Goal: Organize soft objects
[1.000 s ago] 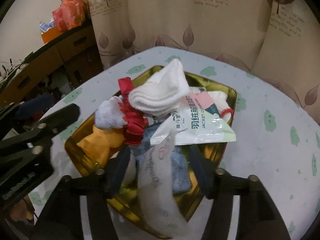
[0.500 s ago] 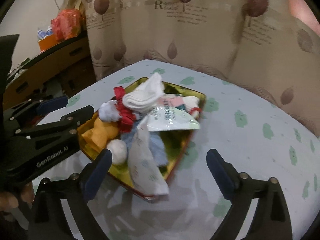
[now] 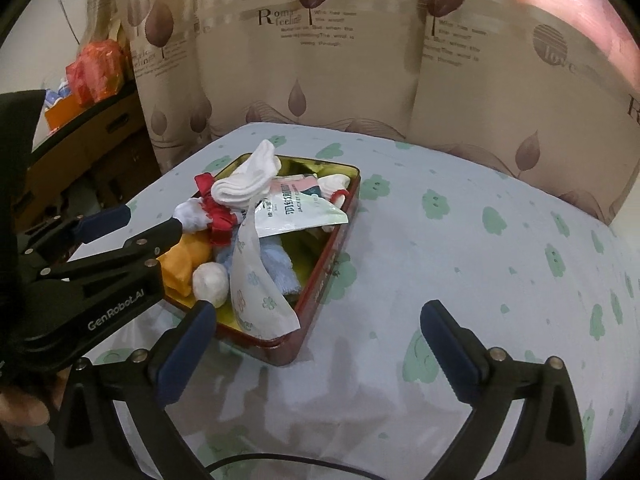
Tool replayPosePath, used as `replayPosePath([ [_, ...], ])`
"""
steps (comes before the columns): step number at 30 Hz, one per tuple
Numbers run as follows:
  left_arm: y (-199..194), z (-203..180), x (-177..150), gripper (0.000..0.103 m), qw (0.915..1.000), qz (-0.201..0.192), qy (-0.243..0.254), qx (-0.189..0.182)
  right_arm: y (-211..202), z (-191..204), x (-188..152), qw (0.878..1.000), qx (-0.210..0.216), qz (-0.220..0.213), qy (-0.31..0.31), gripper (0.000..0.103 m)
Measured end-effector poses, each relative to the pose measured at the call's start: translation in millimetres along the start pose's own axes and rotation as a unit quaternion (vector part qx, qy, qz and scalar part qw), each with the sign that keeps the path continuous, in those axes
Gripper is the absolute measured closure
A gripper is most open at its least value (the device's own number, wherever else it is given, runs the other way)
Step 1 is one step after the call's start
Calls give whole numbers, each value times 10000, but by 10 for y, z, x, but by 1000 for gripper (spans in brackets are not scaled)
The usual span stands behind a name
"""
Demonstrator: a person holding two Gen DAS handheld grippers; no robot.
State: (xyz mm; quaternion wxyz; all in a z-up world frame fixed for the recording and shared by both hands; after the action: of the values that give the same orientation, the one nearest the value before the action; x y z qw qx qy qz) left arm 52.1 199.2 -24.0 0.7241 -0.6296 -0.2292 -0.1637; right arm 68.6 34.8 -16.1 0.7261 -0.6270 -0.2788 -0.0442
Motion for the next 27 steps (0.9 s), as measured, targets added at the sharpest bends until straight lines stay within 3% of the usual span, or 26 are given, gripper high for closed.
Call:
replayPosePath([
  [3, 2, 4, -2, 45, 10000, 2, 1, 30, 24, 26, -31, 9998, -154, 36, -101, 2],
  [27, 36, 1, -11, 45, 10000, 71, 17, 28, 199, 82, -112, 9994, -48, 349, -63, 2],
])
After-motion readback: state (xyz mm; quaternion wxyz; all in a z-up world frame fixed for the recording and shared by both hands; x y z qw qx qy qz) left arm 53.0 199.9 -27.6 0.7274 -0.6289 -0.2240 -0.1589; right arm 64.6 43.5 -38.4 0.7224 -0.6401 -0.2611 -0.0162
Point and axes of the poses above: each gripper's, at about its wrist camera, not at the fingertips, and y roughly the way its jaws point, z to its left, x to its top, the point moved 4 cm from there along y, roughly the way its jaws point, and after that the axes turned 15 degrees about z, right-handed, at the moved point
